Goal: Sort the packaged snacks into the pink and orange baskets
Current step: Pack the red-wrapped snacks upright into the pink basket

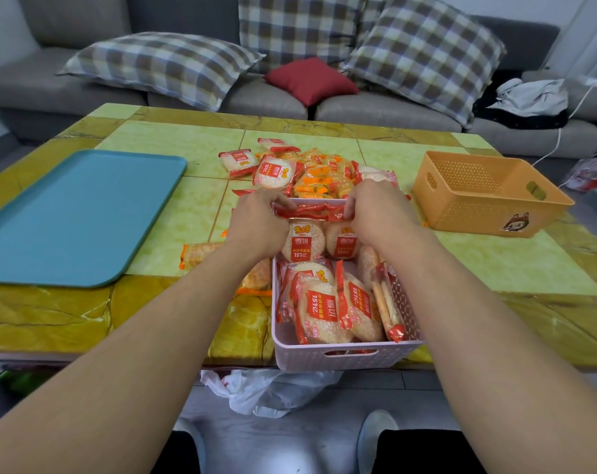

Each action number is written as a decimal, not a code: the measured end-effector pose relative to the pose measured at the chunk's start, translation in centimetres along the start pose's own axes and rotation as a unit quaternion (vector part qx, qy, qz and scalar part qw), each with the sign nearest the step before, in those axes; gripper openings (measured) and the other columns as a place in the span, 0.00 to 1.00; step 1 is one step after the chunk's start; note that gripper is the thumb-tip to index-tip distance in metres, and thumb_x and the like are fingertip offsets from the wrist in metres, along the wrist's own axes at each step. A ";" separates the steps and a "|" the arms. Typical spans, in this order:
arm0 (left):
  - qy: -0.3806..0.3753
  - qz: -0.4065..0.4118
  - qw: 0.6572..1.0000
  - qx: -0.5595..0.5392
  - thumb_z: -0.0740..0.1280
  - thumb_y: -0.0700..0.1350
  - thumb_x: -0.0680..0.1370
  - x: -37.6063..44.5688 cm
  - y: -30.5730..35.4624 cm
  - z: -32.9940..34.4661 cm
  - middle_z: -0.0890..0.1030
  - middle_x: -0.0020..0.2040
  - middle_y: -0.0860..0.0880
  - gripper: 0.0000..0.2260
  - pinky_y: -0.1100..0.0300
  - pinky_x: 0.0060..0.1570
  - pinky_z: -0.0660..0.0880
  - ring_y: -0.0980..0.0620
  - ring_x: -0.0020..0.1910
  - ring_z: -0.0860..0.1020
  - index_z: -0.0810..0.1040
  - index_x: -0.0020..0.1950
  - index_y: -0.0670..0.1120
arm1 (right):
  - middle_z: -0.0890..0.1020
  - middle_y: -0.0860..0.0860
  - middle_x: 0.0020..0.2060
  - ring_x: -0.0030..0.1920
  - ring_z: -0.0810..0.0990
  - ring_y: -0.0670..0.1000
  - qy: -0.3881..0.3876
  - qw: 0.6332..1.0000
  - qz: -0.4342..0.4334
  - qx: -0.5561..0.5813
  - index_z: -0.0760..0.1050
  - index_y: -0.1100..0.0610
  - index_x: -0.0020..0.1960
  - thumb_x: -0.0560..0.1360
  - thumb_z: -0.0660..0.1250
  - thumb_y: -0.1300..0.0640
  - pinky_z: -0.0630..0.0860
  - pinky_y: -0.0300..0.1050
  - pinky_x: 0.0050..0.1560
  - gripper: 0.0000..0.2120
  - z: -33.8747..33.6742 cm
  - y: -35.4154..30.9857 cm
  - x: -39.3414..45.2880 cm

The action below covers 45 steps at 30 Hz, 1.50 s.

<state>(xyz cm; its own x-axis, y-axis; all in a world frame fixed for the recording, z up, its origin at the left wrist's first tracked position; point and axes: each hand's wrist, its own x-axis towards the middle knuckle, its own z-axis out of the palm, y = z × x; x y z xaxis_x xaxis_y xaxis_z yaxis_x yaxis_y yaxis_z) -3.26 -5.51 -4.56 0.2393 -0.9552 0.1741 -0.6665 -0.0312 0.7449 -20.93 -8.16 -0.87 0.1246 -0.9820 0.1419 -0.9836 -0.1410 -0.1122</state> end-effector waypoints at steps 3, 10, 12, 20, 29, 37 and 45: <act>-0.001 0.003 1.000 0.005 0.69 0.34 0.74 0.0 0.0 0.0 0.82 0.60 0.51 0.14 0.62 0.47 0.70 0.54 0.55 0.76 0.81 0.47 0.55 | 0.85 0.52 0.46 0.46 0.83 0.53 -0.038 0.998 -0.014 0.051 0.85 0.50 0.42 0.71 0.74 0.65 0.82 0.48 0.49 0.10 -0.8 -0.1 0.3; -0.001 0.001 1.000 -0.005 0.68 0.34 0.73 0.0 0.0 0.0 0.83 0.59 0.51 0.14 0.62 0.46 0.70 0.52 0.57 0.78 0.83 0.49 0.53 | 0.85 0.53 0.50 0.44 0.82 0.53 -0.270 0.950 -0.119 -0.103 0.82 0.56 0.60 0.75 0.72 0.59 0.81 0.45 0.42 0.14 1.1 -2.4 -1.3; -0.001 0.003 1.000 -0.008 0.68 0.35 0.74 0.0 -0.1 0.0 0.83 0.58 0.51 0.13 0.62 0.47 0.70 0.54 0.55 0.77 0.83 0.49 0.53 | 0.84 0.54 0.53 0.48 0.82 0.55 -0.284 0.941 -0.134 -0.127 0.80 0.58 0.63 0.75 0.71 0.59 0.80 0.45 0.45 0.16 1.4 -2.2 -1.3; -0.003 0.005 1.000 -0.015 0.68 0.36 0.74 0.2 -0.4 0.1 0.82 0.54 0.52 0.11 0.62 0.47 0.71 0.55 0.51 0.75 0.82 0.47 0.53 | 0.83 0.54 0.53 0.49 0.82 0.56 -0.287 0.945 -0.129 -0.094 0.79 0.56 0.59 0.73 0.71 0.62 0.80 0.46 0.44 0.15 0.8 -2.5 -1.2; -0.017 0.029 0.998 -0.057 0.58 0.37 0.77 -0.1 -0.5 0.0 0.82 0.56 0.48 0.15 0.56 0.51 0.74 0.50 0.53 0.78 0.83 0.52 0.46 | 0.82 0.46 0.46 0.44 0.82 0.51 -0.154 0.982 -0.104 0.036 0.75 0.46 0.45 0.69 0.75 0.62 0.81 0.46 0.41 0.14 -2.4 -3.1 -1.9; 0.023 0.031 0.996 -0.081 0.56 0.39 0.77 -0.9 -0.6 -0.1 0.82 0.57 0.48 0.16 0.53 0.57 0.74 0.50 0.58 0.77 0.81 0.57 0.45 | 0.82 0.49 0.49 0.49 0.81 0.52 -0.056 0.971 -0.117 0.202 0.76 0.45 0.52 0.72 0.66 0.72 0.80 0.51 0.50 0.21 -1.0 -4.5 -2.2; -0.027 0.022 0.998 -0.045 0.58 0.57 0.69 -1.1 0.4 -0.1 0.79 0.62 0.47 0.26 0.43 0.59 0.77 0.46 0.62 0.76 0.78 0.63 0.48 | 0.83 0.49 0.47 0.47 0.82 0.53 -0.023 0.998 -0.019 0.058 0.81 0.46 0.43 0.72 0.70 0.66 0.79 0.47 0.48 0.13 -4.5 -0.6 -1.8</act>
<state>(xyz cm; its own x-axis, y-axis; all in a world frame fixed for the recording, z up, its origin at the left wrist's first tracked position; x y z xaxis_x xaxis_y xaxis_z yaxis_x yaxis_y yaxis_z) -3.75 -4.46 -4.39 0.1715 -0.9696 0.1743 -0.6091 0.0347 0.7924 -21.13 -5.75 3.33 0.1707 -0.9800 0.1025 -0.9565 -0.1897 -0.2216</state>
